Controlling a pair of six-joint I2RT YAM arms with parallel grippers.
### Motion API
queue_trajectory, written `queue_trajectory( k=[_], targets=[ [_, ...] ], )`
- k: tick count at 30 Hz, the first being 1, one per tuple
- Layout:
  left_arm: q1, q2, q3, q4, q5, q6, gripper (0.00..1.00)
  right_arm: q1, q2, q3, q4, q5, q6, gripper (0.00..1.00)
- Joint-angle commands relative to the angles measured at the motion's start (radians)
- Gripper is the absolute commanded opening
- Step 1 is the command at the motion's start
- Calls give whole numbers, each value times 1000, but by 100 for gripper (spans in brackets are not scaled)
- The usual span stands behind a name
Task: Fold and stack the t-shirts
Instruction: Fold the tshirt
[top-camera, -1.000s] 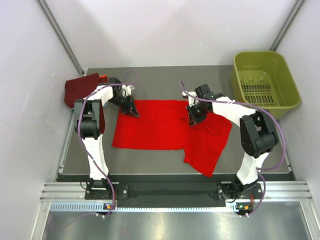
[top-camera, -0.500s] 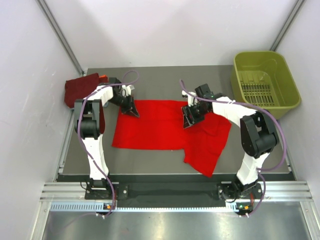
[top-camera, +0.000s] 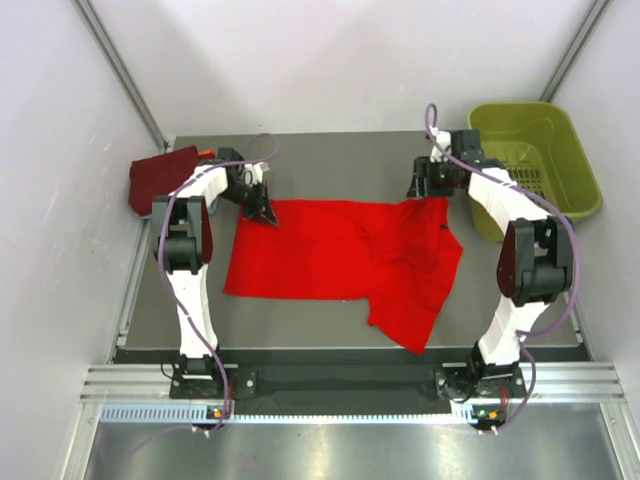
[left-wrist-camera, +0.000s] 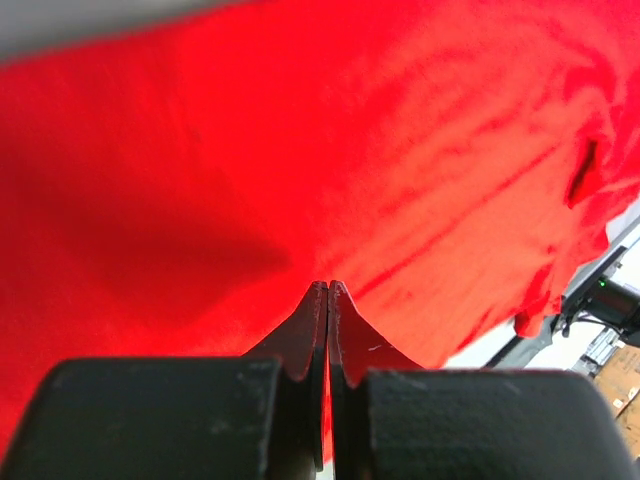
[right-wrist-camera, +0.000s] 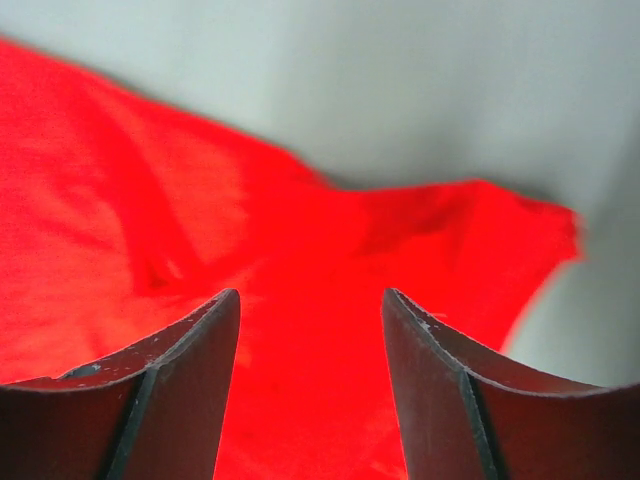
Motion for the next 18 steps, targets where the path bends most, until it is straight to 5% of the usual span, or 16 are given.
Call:
queue_trajectory(
  k=[1, 18],
  targets=[
    [6, 57, 59, 1, 2, 22, 0, -35, 65, -2, 18, 47, -7, 60],
    [23, 278, 273, -22, -258, -2, 0, -115, 340, 210, 58, 96, 74, 64]
  ],
)
